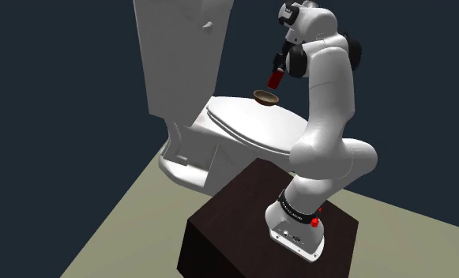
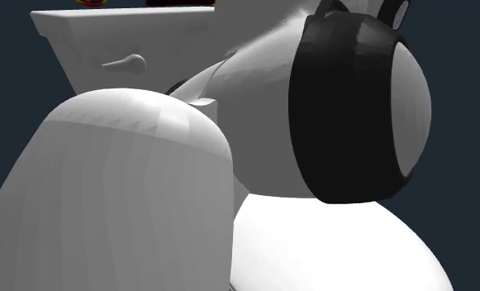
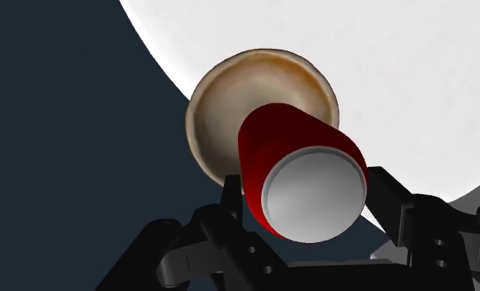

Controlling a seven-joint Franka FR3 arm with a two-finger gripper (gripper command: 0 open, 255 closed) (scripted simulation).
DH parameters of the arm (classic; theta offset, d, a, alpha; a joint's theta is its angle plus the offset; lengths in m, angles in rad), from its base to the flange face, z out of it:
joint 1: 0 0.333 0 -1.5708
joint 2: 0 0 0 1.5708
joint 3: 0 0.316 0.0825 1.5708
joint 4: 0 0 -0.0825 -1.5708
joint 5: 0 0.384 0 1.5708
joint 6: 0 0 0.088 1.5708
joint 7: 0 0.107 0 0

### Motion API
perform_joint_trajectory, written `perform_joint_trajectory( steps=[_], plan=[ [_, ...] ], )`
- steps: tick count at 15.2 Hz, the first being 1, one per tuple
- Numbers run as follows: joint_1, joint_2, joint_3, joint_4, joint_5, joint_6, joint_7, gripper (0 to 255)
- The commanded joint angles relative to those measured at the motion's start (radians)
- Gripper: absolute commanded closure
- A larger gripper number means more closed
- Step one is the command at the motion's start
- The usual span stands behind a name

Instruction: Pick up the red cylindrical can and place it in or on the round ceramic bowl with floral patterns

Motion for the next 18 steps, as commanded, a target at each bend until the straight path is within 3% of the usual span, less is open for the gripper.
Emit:
perform_joint_trajectory(
  steps=[1, 10, 18],
  plan=[
    [0.017, -0.005, -0.003, -0.056, -0.003, 0.037, -0.008, 255],
    [0.054, -0.008, -0.004, -0.193, 0.003, 0.158, -0.036, 255],
    [0.055, -0.007, -0.004, -0.2, 0.004, 0.165, -0.038, 255]
  ],
)
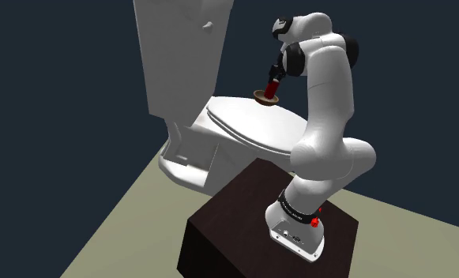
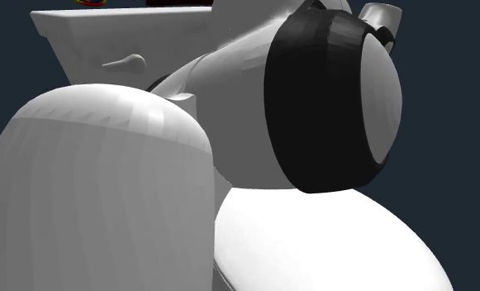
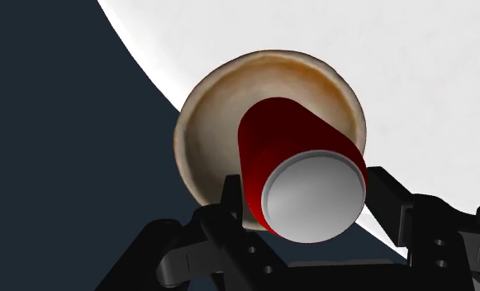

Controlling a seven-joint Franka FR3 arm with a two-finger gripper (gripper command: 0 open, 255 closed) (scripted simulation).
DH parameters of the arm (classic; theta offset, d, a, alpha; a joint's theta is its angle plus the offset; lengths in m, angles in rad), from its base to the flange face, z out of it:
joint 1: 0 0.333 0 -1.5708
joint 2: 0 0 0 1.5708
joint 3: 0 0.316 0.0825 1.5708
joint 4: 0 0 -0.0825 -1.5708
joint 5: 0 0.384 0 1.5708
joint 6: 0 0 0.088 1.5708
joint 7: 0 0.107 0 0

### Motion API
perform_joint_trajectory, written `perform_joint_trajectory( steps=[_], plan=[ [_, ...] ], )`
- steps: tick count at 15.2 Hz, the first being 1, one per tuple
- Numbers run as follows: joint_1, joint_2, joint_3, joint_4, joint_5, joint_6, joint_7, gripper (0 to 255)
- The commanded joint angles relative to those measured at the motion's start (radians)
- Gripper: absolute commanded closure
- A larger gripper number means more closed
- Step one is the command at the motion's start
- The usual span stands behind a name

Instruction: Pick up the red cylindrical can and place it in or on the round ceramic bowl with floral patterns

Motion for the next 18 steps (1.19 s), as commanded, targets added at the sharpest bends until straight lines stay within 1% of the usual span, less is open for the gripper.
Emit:
perform_joint_trajectory(
  steps=[1, 6, 10, 18],
  plan=[
    [0.0, 0.002, 0.0, -0.005, 0.0, 0.001, 0.0, 0],
    [-0.002, 0.005, 0.001, 0.0, 0.0, 0.0, 0.0, 0],
    [-0.054, 0.022, 0.001, 0.167, 0.0, -0.137, 0.026, 0],
    [-0.048, 0.026, -0.012, 0.168, 0.01, -0.14, 0.023, 0]
  ],
)
